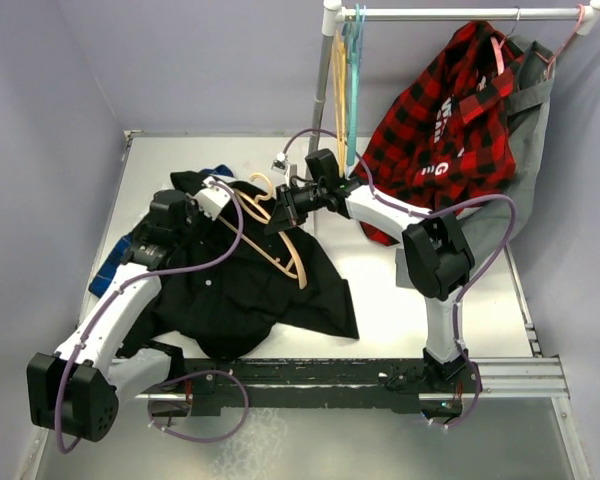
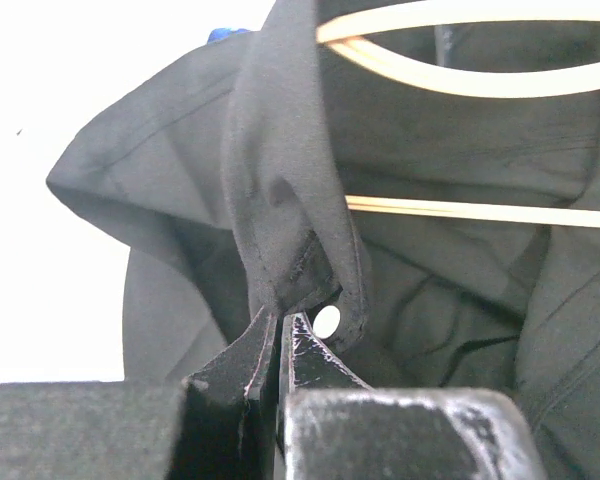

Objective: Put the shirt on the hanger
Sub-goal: Hang the shirt on the hanger.

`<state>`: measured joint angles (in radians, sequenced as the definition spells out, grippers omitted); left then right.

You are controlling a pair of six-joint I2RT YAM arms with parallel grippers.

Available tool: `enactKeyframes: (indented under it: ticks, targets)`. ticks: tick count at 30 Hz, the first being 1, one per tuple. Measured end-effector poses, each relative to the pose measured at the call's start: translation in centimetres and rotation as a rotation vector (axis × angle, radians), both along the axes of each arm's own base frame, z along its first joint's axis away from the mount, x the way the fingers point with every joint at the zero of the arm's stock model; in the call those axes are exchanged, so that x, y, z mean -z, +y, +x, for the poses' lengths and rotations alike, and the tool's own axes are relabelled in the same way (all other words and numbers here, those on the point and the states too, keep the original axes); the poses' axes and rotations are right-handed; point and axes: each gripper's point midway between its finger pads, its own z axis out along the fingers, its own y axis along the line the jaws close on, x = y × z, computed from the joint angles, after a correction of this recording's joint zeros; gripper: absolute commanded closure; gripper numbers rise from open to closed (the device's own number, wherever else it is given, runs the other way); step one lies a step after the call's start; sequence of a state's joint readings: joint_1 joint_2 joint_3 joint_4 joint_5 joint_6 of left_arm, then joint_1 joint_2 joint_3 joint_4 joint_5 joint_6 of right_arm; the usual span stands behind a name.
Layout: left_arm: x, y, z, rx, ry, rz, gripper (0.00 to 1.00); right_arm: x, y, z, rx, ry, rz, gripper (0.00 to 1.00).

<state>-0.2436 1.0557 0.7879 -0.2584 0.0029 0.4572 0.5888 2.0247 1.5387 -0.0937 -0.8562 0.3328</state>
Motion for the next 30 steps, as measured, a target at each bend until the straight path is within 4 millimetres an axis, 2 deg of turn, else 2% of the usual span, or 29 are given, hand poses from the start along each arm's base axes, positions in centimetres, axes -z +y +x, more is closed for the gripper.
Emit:
enactKeyframes:
  ticks: [6, 10, 19, 27, 30]
  targets:
    - [-1.9, 2.3, 0.5, -0.047, -0.034, 0.027, 1.00, -0.1, 0.0, -0.7, -0.026, 0.019, 0.007, 1.00]
    - [-2.0, 2.4, -0.2, -0.038, -0.027, 0.027, 1.00, -0.2, 0.3, -1.4, -0.046, 0.034, 0.001, 1.00]
    - [-2.3, 2.3, -0.4, -0.031, -0.029, 0.023, 1.00, -2.4, 2.2, -2.7, -0.120, 0.015, 0.003, 1.00]
    - [-3.1, 2.8, 0.7, -0.051, -0.047, 0.049, 1.00, -1.5, 0.9, -4.8, -0.151, 0.049, -0.029, 1.00]
    - [-3.6, 2.7, 1.1, -0.051, -0.054, 0.046, 1.00, -2.1, 0.7, -5.3, -0.163, 0.051, -0.015, 1.00]
